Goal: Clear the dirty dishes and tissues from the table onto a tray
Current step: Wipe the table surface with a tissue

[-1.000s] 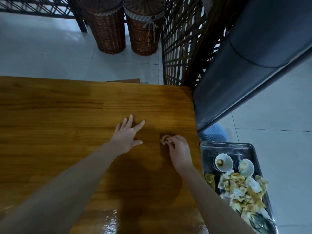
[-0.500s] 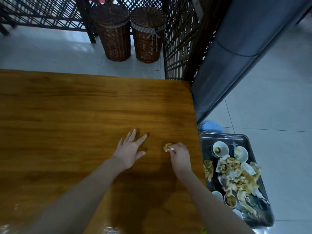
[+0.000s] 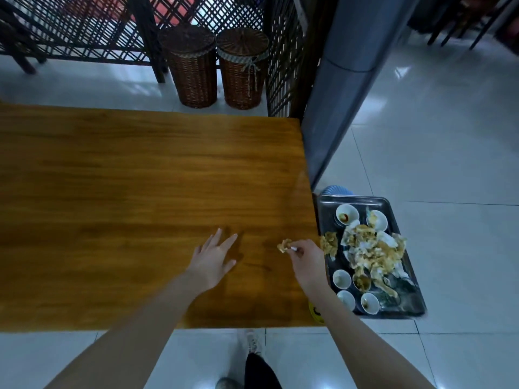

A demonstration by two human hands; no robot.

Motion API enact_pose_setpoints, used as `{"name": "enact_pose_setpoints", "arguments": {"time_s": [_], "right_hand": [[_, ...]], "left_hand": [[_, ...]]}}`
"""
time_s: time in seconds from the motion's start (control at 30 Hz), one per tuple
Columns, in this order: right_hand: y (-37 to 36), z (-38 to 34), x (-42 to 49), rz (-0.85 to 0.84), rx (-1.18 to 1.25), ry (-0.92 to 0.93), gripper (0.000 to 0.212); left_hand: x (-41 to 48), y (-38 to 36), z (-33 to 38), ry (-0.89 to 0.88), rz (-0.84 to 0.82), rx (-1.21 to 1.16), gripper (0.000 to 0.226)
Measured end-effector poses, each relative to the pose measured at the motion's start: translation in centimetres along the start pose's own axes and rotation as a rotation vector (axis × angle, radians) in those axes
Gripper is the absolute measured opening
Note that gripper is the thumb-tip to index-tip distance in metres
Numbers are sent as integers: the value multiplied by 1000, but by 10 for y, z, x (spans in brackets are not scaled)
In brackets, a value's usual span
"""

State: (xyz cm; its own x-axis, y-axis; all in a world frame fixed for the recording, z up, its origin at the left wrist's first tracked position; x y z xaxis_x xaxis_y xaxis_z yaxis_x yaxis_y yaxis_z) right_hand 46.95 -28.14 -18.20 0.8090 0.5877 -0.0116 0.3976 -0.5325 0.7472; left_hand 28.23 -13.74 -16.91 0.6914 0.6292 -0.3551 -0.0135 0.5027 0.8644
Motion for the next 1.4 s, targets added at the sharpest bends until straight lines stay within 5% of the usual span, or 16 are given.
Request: {"name": "enact_pose_setpoints", "arguments": {"time_s": [0.37,0.7,0.9,1.4], "right_hand": [[89,58,-35,49,-19,-70,17],[190,165,24,35,-9,-112,17],[230,205,72,-74,-80,26,19],[257,235,123,-124,-139,-10,20]], "left_hand": [[-32,-13,89,-49,28,-32,62],[-9,-56,210,44,115,-127,58],[13,-72,274,140,157,-130,59],[48,-76,311,187,140,-120,62]]}}
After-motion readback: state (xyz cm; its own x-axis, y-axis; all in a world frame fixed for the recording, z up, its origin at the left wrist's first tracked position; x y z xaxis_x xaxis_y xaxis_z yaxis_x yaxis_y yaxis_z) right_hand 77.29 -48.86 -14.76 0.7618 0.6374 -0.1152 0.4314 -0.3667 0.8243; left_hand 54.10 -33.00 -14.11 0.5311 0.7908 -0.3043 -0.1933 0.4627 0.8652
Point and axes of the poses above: each hand's wrist, its own x-axis towards the middle knuckle, its own y-axis out of the back of the hand, z = x × y, the point moved 6 cm from there along x, towards the middle knuckle, and after that the axes turned 9 degrees about z, right-handed, at the moved point
